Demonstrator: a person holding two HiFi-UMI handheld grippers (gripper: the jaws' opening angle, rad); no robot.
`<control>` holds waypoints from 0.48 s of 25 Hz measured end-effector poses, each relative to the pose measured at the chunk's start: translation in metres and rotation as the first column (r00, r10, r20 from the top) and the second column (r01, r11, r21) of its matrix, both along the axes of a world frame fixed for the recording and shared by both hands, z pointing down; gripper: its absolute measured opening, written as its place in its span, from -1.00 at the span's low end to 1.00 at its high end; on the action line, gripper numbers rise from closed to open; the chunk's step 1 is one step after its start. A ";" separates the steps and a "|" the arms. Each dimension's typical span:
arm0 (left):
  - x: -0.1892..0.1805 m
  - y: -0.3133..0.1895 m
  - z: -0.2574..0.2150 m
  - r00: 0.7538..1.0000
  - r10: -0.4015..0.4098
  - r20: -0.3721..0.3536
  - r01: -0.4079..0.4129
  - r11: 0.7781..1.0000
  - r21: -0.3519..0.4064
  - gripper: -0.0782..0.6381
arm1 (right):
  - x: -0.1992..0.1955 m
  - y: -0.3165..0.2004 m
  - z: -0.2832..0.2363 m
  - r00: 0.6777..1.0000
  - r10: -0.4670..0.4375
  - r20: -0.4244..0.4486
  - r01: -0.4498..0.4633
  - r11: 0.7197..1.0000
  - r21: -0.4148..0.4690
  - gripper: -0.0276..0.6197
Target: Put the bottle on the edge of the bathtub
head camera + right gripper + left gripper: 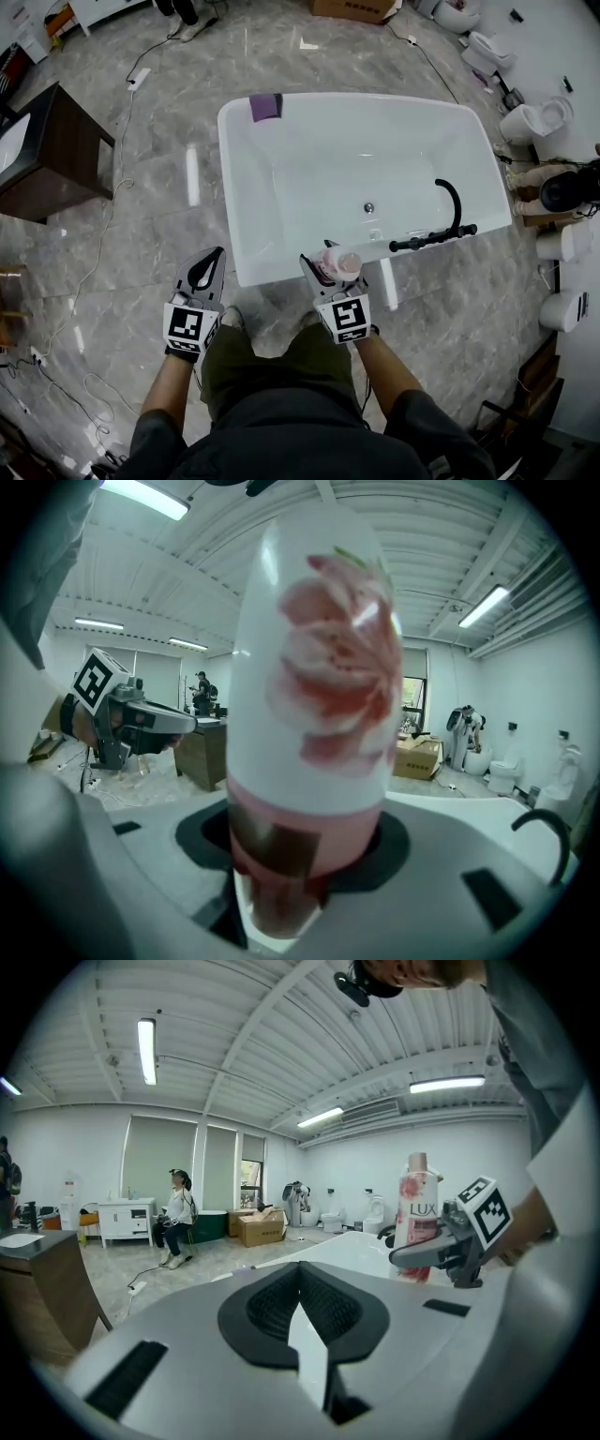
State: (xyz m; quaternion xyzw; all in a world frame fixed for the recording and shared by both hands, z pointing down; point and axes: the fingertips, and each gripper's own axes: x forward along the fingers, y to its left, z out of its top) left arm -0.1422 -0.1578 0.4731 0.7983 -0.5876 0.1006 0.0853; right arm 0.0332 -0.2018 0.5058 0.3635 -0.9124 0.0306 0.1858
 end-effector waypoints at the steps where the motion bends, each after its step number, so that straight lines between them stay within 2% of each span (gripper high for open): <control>1: 0.002 -0.001 0.009 1.000 0.001 0.000 -0.001 1.000 0.001 -0.78 | -0.001 0.000 0.008 1.000 -0.007 0.002 0.007 1.000 0.002 -0.21; 12: 0.009 -0.004 0.105 1.000 0.012 0.000 -0.012 1.000 -0.017 -0.78 | -0.012 0.001 0.099 0.999 -0.050 0.002 0.050 0.999 0.002 -0.21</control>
